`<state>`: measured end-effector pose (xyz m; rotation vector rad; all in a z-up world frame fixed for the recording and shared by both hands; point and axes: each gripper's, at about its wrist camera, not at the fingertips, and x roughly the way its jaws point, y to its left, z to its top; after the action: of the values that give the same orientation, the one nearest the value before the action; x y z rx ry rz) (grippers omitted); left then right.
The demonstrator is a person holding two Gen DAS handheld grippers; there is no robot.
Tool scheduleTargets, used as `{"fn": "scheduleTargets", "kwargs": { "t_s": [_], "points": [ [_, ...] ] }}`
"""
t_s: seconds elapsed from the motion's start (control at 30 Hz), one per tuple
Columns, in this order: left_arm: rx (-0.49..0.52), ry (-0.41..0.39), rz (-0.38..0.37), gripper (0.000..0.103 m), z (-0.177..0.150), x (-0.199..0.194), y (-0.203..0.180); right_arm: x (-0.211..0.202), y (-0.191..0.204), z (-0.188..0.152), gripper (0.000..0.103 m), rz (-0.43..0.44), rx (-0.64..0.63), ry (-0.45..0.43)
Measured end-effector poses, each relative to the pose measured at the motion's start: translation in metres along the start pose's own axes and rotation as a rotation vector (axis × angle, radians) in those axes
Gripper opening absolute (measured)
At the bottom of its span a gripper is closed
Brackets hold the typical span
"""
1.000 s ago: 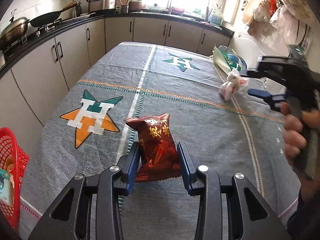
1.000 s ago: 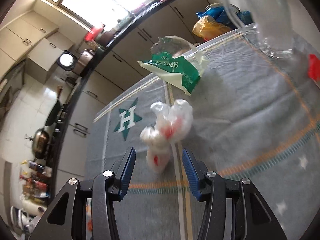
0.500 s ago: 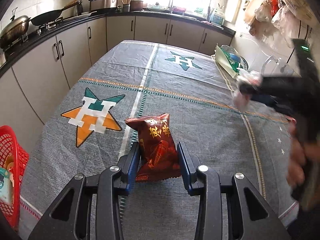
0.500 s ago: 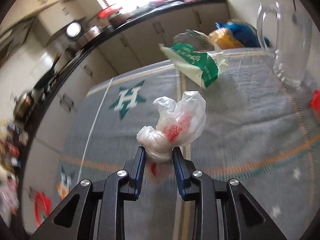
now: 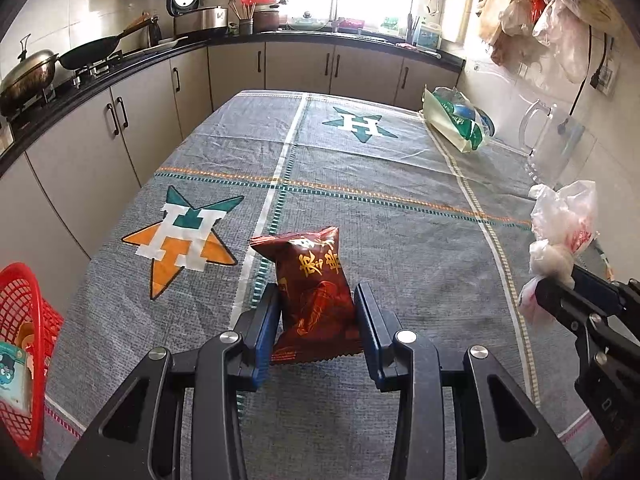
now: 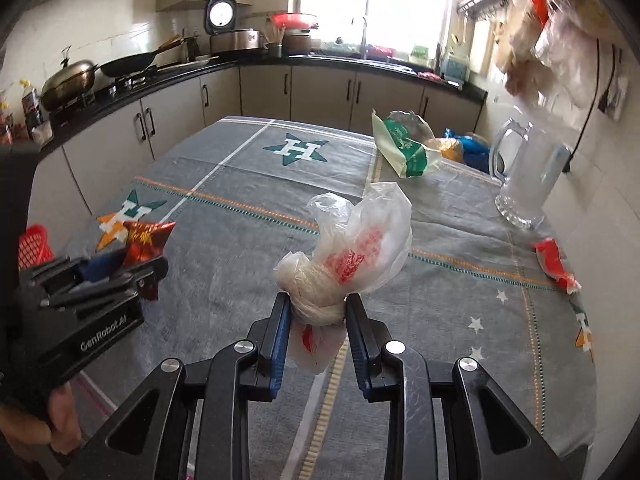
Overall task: Collect trash
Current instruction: 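Lift the red snack bag and white plastic bag above the table with both tools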
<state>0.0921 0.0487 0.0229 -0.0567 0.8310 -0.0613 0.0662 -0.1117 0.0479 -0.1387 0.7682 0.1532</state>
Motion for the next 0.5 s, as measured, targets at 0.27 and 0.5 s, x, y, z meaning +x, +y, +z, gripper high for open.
{"fn": "scheduleTargets", "kwargs": {
  "t_s": [0.27, 0.5],
  "points": [
    [-0.001, -0.008, 0.007, 0.037, 0.0008, -0.0009, 0.0026, -0.0030, -0.0002, -0.0029, 0.030, 0.001, 0.003, -0.029],
    [0.006, -0.010, 0.020, 0.037, -0.0009, -0.0003, 0.0022, -0.0057, 0.0078, -0.0046, 0.030, -0.009, -0.024, -0.045]
  ]
}}
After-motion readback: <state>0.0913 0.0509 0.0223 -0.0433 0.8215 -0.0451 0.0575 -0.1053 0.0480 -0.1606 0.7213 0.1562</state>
